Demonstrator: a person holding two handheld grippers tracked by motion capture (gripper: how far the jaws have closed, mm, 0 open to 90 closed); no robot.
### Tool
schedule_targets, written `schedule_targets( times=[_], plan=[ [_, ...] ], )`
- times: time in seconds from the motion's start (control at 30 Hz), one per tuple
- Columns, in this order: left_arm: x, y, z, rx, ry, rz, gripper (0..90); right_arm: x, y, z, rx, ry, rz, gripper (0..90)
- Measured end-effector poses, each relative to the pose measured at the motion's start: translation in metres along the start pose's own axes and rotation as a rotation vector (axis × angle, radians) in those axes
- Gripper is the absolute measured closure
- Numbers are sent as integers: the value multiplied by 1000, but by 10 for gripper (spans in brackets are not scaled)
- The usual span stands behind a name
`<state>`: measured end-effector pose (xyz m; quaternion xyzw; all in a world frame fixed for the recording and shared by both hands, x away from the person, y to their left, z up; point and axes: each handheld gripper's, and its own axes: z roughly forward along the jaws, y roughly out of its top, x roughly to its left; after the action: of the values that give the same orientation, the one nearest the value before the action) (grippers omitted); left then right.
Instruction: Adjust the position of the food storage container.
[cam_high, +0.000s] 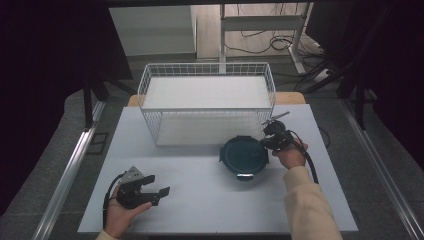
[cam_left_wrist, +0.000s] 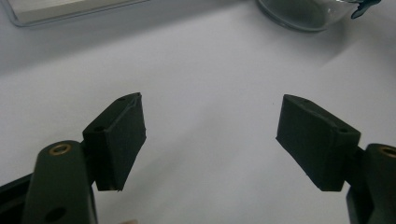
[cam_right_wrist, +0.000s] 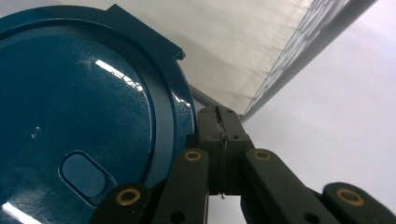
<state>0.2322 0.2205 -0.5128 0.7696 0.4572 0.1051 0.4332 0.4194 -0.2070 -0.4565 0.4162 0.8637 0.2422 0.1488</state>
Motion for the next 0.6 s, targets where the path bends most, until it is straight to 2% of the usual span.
schedule_targets(
  times=[0.4,0.6],
  plan=[
    [1,0,2,4,2,-5,233,3,0,0,-10,-15,-41,900],
    [1,0,3,5,1,-6,232,12,1,2,-22,6,-71,900]
  ],
)
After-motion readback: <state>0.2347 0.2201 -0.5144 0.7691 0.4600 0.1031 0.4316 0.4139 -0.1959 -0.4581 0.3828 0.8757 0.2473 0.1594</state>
